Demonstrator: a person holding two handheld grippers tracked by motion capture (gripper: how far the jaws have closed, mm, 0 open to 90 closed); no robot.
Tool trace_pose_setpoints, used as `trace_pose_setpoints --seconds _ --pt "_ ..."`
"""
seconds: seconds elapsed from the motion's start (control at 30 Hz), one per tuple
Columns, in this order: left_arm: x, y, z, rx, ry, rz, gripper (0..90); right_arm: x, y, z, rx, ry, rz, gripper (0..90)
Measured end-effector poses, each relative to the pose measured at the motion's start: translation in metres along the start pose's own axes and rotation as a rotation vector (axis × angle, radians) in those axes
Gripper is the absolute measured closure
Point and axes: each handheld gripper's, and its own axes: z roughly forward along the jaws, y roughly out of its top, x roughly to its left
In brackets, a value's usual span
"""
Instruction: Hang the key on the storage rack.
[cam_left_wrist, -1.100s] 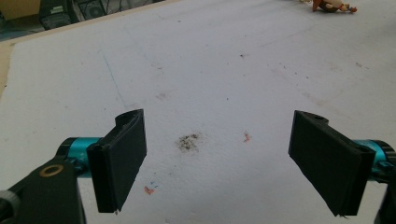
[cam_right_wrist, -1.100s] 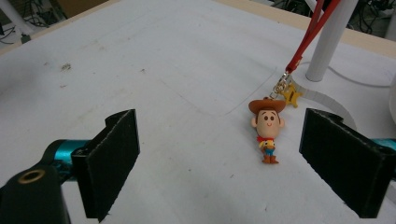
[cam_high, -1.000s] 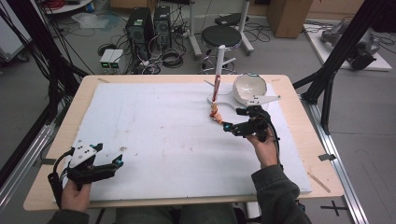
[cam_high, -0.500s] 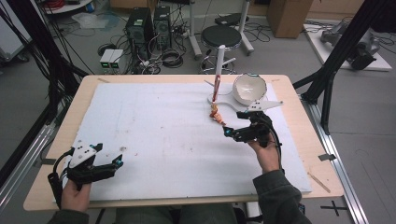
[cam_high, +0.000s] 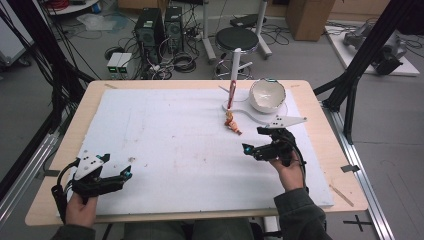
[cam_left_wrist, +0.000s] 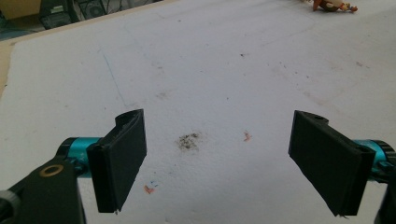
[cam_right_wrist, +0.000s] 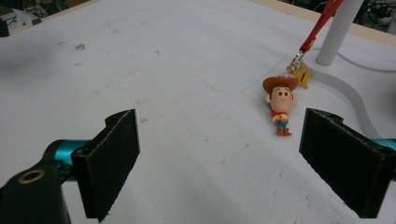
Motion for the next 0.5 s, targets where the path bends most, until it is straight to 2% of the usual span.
trace_pose_setpoints --seconds 0.17,0.5 --pt "0.000 0.000 0.000 0.002 -0.001 0.003 19.7 0.001 -0.007 -0.002 0.005 0.006 0.011 11.2" --pt "0.000 0.000 0.000 0.007 -0.004 0.007 19.7 0.003 -0.014 -0.008 0.000 -0.002 0.004 11.2"
